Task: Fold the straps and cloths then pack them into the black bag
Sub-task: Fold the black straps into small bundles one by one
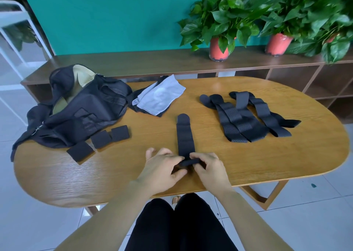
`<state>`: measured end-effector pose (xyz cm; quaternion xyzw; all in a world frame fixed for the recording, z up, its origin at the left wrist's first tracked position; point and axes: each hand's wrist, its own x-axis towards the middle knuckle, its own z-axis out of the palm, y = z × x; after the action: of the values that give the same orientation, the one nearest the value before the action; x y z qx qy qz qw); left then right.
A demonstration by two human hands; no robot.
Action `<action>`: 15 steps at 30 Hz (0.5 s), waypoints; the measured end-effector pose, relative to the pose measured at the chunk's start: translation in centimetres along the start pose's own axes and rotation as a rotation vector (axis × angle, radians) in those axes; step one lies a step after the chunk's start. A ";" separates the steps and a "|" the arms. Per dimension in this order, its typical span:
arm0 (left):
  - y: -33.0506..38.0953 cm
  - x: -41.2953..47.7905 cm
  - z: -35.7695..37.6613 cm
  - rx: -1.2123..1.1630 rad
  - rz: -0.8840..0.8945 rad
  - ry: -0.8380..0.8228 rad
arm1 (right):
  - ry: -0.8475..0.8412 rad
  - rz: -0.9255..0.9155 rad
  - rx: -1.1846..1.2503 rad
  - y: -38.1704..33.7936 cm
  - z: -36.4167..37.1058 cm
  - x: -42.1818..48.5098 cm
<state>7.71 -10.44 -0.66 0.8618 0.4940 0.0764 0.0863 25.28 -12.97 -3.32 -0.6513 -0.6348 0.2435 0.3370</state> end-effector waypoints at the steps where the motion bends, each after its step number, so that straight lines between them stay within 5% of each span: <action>1: 0.1 0.1 0.1 -0.041 -0.045 0.025 | 0.019 0.044 0.032 -0.1 0.1 0.2; 7: 1.5 1.5 1.2 -0.181 -0.386 0.247 | 0.157 0.152 0.093 -1.2 1.2 1.3; 15: 2.0 2.7 1.9 -0.126 -0.494 0.241 | 0.199 0.211 -0.102 -1.0 2.5 2.5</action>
<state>11.19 -9.22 -1.92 0.6929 0.6901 0.1856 0.0962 22.94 -10.23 -4.00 -0.7516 -0.5377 0.1792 0.3374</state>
